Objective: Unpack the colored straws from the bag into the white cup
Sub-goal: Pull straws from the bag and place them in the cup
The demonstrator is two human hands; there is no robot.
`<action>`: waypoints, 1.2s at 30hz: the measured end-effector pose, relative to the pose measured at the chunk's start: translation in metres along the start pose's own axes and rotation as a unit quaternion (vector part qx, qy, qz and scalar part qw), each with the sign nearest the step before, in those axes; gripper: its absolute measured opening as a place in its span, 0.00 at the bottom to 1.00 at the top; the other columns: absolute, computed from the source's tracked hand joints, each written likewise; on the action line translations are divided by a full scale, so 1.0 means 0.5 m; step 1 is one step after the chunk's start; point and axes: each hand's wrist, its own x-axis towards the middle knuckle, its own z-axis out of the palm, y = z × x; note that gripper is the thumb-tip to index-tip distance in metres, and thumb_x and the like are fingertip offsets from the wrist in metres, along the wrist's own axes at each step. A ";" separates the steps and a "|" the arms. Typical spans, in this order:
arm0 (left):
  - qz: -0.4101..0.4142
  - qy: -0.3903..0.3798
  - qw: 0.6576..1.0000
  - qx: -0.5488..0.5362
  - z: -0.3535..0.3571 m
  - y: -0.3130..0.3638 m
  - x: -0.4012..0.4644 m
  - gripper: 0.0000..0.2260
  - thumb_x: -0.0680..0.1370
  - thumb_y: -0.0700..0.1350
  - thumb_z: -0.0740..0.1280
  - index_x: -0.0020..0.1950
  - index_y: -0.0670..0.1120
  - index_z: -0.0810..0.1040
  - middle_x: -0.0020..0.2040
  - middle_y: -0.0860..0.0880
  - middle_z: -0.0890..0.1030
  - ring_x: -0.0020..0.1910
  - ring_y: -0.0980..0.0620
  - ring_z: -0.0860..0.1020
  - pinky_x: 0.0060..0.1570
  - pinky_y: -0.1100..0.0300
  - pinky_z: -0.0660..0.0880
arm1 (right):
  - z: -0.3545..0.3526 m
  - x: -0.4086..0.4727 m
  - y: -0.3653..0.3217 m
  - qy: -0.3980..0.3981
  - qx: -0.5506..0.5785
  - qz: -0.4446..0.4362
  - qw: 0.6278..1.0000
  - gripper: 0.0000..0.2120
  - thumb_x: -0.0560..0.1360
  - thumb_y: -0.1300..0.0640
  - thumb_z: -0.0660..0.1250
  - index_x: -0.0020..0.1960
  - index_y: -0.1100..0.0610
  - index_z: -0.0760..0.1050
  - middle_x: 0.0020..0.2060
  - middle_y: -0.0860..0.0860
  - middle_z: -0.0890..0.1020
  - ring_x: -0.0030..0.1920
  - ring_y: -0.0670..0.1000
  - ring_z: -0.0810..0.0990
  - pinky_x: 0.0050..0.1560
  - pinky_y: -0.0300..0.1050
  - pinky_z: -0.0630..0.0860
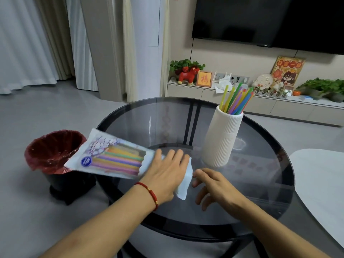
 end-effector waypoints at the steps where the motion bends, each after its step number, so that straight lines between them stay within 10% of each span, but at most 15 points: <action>1: 0.010 0.016 1.000 0.014 -0.011 0.009 0.001 0.46 0.63 0.43 0.77 0.75 0.43 0.56 0.63 0.43 0.66 0.60 0.41 0.68 0.64 0.38 0.64 | 0.003 -0.003 -0.003 -0.025 0.043 0.018 0.999 0.20 0.84 0.42 0.61 0.58 0.58 0.80 0.54 0.63 0.80 0.35 0.60 0.84 0.33 0.52 0.81; 5: 0.030 0.015 0.996 0.080 -0.041 0.030 -0.001 0.53 0.64 0.44 0.79 0.78 0.43 0.47 0.68 0.42 0.61 0.65 0.41 0.64 0.71 0.30 0.51 | 0.027 -0.010 -0.009 -0.089 0.134 0.059 0.985 0.29 0.82 0.33 0.58 0.54 0.56 0.85 0.52 0.65 0.85 0.36 0.60 0.83 0.32 0.48 0.80; 14: 0.016 -0.007 0.996 0.086 -0.036 0.024 -0.013 0.51 0.66 0.43 0.76 0.79 0.45 0.46 0.68 0.41 0.59 0.67 0.39 0.62 0.71 0.27 0.45 | 0.051 -0.003 0.012 -0.082 0.183 0.011 0.980 0.21 0.86 0.49 0.61 0.42 0.57 0.85 0.36 0.57 0.82 0.31 0.49 0.77 0.30 0.40 0.74; 23: -0.037 -0.049 0.998 -0.032 0.013 -0.038 -0.021 0.55 0.66 0.42 0.77 0.79 0.53 0.39 0.72 0.46 0.57 0.73 0.43 0.59 0.73 0.28 0.46 | 0.018 0.003 0.014 0.123 0.010 -0.094 0.988 0.09 0.82 0.54 0.70 0.46 0.53 0.87 0.38 0.49 0.90 0.38 0.47 0.88 0.37 0.36 0.81; 36: -0.082 -0.146 0.984 -0.059 0.046 -0.080 -0.007 0.57 0.68 0.42 0.76 0.79 0.56 0.34 0.78 0.46 0.51 0.79 0.43 0.50 0.70 0.24 0.44 | -0.126 -0.034 -0.014 0.192 -0.035 -0.149 0.969 0.10 0.73 0.52 0.72 0.51 0.53 0.86 0.36 0.56 0.87 0.37 0.57 0.85 0.39 0.46 0.85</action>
